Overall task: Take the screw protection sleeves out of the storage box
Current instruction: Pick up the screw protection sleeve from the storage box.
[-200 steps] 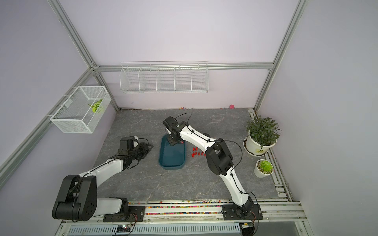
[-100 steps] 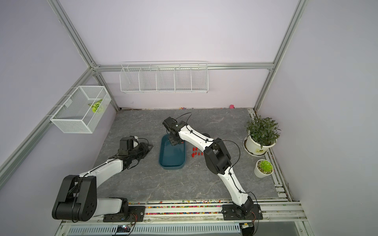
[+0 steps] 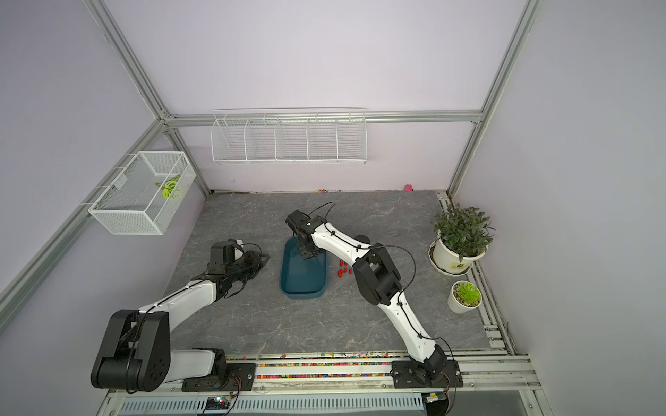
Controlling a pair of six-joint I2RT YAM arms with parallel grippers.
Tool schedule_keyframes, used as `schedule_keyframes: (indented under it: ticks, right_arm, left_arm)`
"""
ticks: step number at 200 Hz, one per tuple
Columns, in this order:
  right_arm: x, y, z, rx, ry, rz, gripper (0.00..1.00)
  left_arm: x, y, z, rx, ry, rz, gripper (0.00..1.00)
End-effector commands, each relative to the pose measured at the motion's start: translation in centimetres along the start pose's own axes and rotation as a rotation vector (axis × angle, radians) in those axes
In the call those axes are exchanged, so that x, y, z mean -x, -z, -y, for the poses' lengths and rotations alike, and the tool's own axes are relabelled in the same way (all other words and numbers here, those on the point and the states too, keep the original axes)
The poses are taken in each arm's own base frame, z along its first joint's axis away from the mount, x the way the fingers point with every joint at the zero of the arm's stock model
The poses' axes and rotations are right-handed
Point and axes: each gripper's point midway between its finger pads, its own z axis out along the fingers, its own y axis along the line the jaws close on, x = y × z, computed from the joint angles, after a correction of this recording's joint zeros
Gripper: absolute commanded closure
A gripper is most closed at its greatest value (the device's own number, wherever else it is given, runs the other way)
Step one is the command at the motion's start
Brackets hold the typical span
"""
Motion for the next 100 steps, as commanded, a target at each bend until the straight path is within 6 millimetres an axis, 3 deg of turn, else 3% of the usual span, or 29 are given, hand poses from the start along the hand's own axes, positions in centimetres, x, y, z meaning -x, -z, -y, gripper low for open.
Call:
schedule_keyframes:
  ticks: [1, 100]
  right_arm:
    - [0.05, -0.51, 0.52, -0.028, -0.012, -0.005, 0.76]
    - [0.25, -1.31, 0.29, -0.024, 0.000, -0.002, 0.74]
  left_arm:
    - [0.84, 0.40, 1.16, -0.032, -0.016, 0.027, 0.60]
    - [0.80, 0.42, 1.17, -0.034, -0.018, 0.028, 0.60]
